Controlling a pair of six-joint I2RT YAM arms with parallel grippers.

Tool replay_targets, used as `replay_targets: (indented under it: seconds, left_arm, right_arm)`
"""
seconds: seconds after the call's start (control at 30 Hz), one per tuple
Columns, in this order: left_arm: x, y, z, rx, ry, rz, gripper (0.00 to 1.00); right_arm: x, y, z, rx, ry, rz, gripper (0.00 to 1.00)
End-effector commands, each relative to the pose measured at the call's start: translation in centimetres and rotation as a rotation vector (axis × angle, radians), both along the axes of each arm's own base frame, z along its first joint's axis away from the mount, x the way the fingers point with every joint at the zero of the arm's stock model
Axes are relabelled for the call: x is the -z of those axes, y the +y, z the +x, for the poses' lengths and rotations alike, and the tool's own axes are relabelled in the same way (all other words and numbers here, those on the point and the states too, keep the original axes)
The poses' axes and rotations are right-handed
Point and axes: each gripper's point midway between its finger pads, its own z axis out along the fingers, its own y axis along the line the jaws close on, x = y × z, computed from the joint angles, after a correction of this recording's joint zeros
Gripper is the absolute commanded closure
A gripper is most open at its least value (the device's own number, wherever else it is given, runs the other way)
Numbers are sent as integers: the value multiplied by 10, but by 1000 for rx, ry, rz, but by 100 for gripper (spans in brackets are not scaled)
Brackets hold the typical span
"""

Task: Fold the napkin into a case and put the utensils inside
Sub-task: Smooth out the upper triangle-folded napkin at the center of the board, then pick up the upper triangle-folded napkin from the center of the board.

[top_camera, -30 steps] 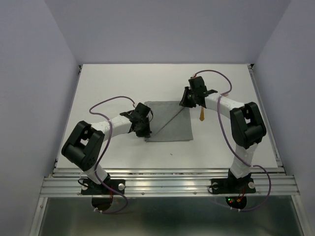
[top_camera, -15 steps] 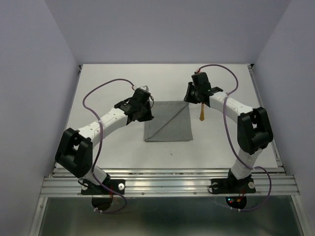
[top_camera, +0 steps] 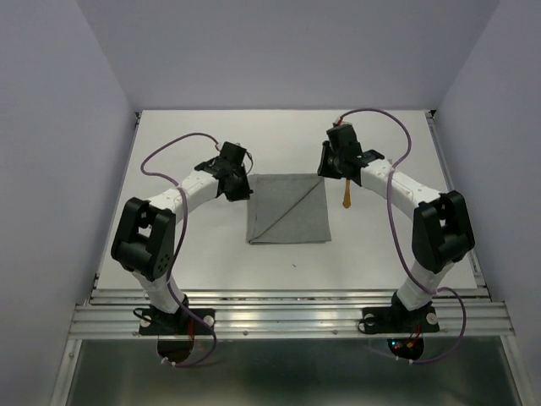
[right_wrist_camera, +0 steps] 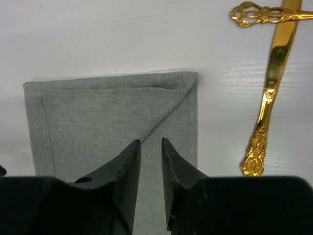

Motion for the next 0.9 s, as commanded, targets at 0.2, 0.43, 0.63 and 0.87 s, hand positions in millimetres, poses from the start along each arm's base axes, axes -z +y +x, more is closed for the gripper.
replay_targets:
  seconds: [0.2,0.43,0.63,0.87]
  left_arm:
    - [-31,74,35,-158,-63,-34,92]
    - [-48,133,28,-276,-100,-39,92]
    - [-50,139,26,-276,-99,-44,92]
    - [-41,132,28,-266,-86,-75,92]
  right_arm:
    - [3,107,-47,-227,-1,-23,68]
    - [22,180,-87,-395,13,-75,64]
    - [40,206,-134,-520,62,-89,65]
    - [57,212,-158,-579,102,-114,66]
